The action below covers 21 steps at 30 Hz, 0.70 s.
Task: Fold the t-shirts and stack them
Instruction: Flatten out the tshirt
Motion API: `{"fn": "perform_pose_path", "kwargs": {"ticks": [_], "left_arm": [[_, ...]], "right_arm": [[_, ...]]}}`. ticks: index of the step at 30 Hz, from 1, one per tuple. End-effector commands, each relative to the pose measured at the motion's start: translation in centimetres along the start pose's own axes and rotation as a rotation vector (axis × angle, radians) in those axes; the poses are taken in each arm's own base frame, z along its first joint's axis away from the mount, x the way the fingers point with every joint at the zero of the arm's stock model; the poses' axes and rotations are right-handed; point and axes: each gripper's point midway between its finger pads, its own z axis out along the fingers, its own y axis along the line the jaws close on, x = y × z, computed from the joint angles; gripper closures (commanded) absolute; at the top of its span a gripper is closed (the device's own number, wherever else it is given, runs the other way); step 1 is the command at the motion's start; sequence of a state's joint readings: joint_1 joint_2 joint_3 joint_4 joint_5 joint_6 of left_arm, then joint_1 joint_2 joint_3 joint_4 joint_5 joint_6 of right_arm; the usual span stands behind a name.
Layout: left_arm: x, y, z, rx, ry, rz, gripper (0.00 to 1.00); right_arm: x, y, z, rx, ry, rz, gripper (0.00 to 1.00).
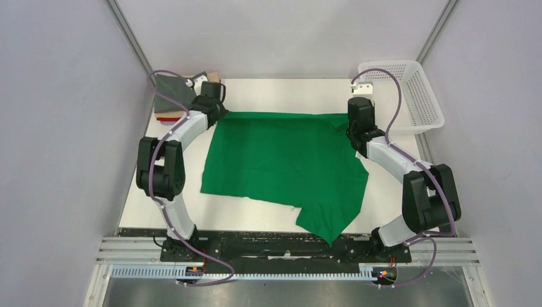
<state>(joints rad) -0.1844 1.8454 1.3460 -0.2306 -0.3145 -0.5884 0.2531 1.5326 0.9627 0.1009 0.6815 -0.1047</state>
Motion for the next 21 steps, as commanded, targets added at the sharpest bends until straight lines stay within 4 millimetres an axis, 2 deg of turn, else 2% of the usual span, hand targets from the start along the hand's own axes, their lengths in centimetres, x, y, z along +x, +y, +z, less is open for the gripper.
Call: {"fn": "perform_pose_path", "kwargs": {"ticks": [1, 5, 9, 11, 14, 17, 19, 21], "left_arm": [[-4.9, 0.3, 0.1, -0.067, -0.134, -0.066, 0.98], [-5.9, 0.4, -0.5, -0.077, -0.164, -0.069, 0.98], [-6.3, 0.6, -1.6, -0.068, -0.176, -0.07, 0.98], [-6.1, 0.7, -2.1, -0.059, -0.174, -0.069, 0.98], [-6.2, 0.7, -3.6, -0.028, -0.179, -0.081, 0.98], [-6.2, 0.6, -4.8, 0.014, -0.197, -0.1, 0.98], [-6.3, 0.5, -5.4, 0.038, -0.205, -0.106, 0.98], [-6.6, 0.4, -5.6, 0.039, -0.212, -0.101, 0.98]], "right_arm": [[-5.3, -2.5, -0.6, 0.081, -0.13, 0.164, 1.0], [-6.2, -4.2, -2.3, 0.094, -0.133, 0.195, 1.0], [-5.6, -5.4, -6.0, 0.018, -0.1, 0.236, 1.0], [-5.7, -5.1, -8.8, -0.12, -0.139, 0.255, 1.0], [-6.0, -3.5, -13.3, -0.374, -0.223, 0.252, 1.0], [-6.5, -4.1, -16.7, -0.462, -0.314, 0.302, 1.0], [-6.4, -4.9, -17.2, -0.443, -0.331, 0.333, 1.0], [-6.2, -5.1, -16.5, -0.41, -0.314, 0.338, 1.0]]}}
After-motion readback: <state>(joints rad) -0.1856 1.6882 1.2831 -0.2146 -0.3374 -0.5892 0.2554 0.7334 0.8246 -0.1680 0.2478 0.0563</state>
